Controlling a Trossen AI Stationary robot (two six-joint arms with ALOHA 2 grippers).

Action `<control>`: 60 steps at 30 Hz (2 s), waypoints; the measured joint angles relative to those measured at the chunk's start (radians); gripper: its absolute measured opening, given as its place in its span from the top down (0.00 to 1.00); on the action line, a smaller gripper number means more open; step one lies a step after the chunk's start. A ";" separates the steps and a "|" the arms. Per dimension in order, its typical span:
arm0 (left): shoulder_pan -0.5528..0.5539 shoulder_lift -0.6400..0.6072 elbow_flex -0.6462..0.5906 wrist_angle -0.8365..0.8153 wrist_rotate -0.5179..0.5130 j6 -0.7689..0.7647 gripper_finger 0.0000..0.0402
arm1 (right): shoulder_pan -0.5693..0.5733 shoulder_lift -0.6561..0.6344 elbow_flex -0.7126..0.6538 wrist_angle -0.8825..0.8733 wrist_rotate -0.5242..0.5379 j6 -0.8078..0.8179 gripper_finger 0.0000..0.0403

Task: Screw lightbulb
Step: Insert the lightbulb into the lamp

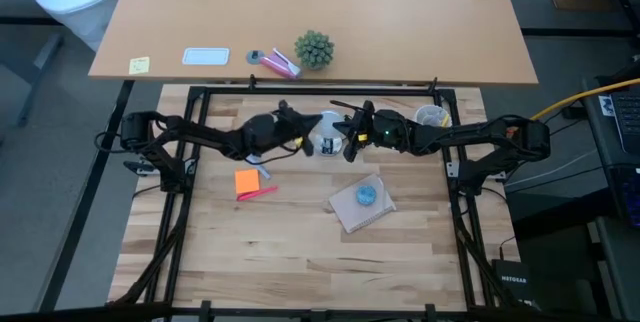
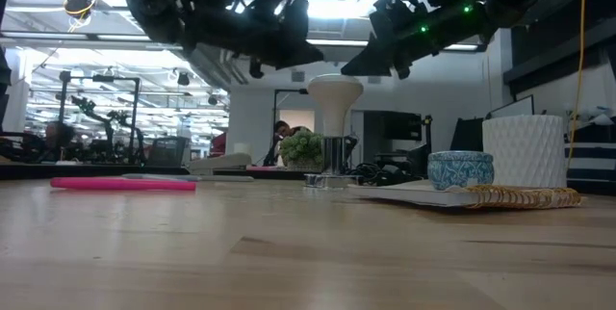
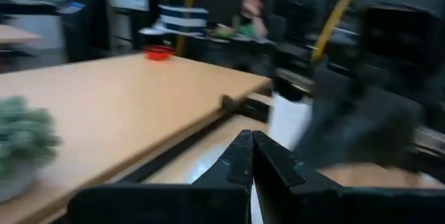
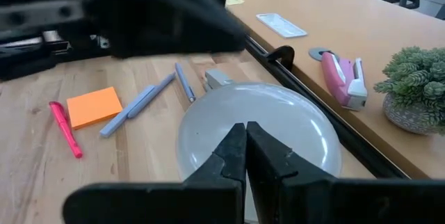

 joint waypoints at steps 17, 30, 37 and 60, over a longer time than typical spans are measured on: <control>-0.032 -0.003 0.001 -0.157 0.030 -0.007 1.00 | 0.000 0.000 0.000 0.001 0.000 0.000 0.97; -0.032 -0.002 0.001 -0.160 0.030 -0.007 1.00 | 0.000 0.003 -0.003 0.100 0.101 -0.014 0.97; -0.032 -0.002 0.001 -0.160 0.030 -0.007 1.00 | -0.001 0.003 -0.003 0.101 0.243 -0.063 0.97; -0.032 -0.001 0.000 -0.152 0.031 -0.007 1.00 | -0.001 0.004 0.000 -0.013 0.216 -0.061 0.97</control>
